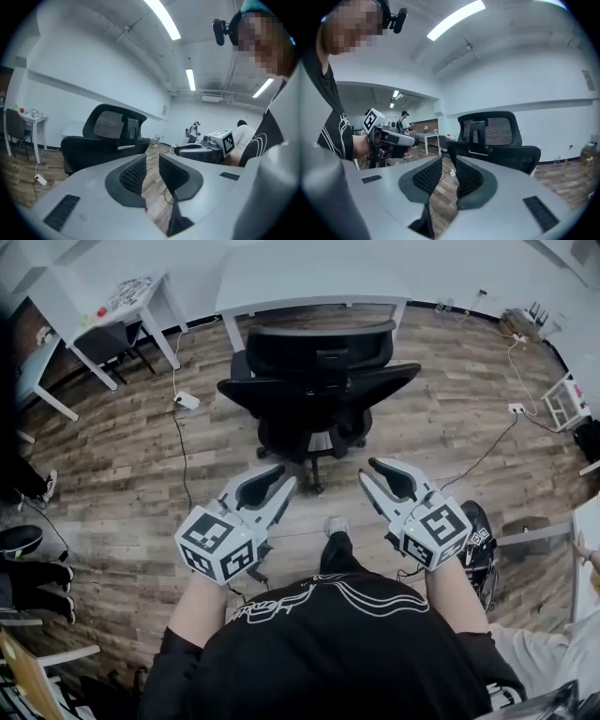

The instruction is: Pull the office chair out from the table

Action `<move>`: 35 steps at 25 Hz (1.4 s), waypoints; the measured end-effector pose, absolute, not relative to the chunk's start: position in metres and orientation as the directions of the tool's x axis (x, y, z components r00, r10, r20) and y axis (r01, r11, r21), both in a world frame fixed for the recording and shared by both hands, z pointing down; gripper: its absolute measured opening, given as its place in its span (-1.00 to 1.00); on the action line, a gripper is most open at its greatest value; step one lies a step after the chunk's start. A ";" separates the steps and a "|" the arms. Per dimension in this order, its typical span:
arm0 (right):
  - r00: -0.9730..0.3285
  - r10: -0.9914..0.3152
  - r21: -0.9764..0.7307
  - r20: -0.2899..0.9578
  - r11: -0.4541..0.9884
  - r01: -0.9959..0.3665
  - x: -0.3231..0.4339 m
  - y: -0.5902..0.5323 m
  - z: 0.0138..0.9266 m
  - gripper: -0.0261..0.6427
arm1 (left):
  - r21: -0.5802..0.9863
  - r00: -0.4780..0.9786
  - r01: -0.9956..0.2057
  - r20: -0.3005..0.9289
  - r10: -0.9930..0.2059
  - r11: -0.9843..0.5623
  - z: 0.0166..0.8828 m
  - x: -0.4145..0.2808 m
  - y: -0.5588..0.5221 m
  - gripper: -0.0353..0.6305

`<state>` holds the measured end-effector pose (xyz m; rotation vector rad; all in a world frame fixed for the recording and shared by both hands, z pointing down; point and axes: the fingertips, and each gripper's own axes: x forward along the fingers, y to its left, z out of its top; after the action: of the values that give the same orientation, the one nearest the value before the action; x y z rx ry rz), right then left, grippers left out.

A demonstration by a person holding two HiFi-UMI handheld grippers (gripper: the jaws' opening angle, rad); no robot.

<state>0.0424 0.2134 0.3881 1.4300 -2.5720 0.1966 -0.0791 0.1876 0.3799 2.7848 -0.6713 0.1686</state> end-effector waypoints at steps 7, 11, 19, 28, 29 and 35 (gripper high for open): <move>-0.640 -0.750 -0.178 0.169 0.616 -0.768 0.001 0.258 0.373 -0.82 | 0.383 0.938 -0.345 0.114 -0.327 -0.857 0.376 -0.075 0.223 -0.88; -0.665 -0.733 -0.223 0.143 0.631 -0.743 -0.006 0.273 0.362 -0.82 | 0.395 0.963 -0.269 0.083 -0.258 -0.878 0.368 -0.068 0.249 -0.88; -0.699 -0.702 -0.232 0.137 0.663 -0.711 -0.010 0.284 0.361 -0.82 | 0.395 0.973 -0.226 0.048 -0.226 -0.890 0.352 -0.062 0.267 -0.88; -0.689 -0.711 -0.218 0.142 0.657 -0.722 -0.008 0.285 0.361 -0.82 | 0.398 0.976 -0.218 0.061 -0.211 -0.891 0.356 -0.058 0.270 -0.88; -0.688 -0.712 -0.222 0.138 0.655 -0.722 -0.008 0.285 0.360 -0.82 | 0.403 0.976 -0.216 0.061 -0.209 -0.889 0.356 -0.058 0.270 -0.88; -0.676 -0.723 -0.225 0.138 0.642 -0.733 -0.003 0.284 0.364 -0.82 | 0.433 0.977 -0.210 0.054 -0.207 -0.877 0.360 -0.058 0.268 -0.88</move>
<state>-0.0034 0.2841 0.3638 1.2485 -2.8144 0.4108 -0.0582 0.2677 0.3595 2.6737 -0.2969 0.0089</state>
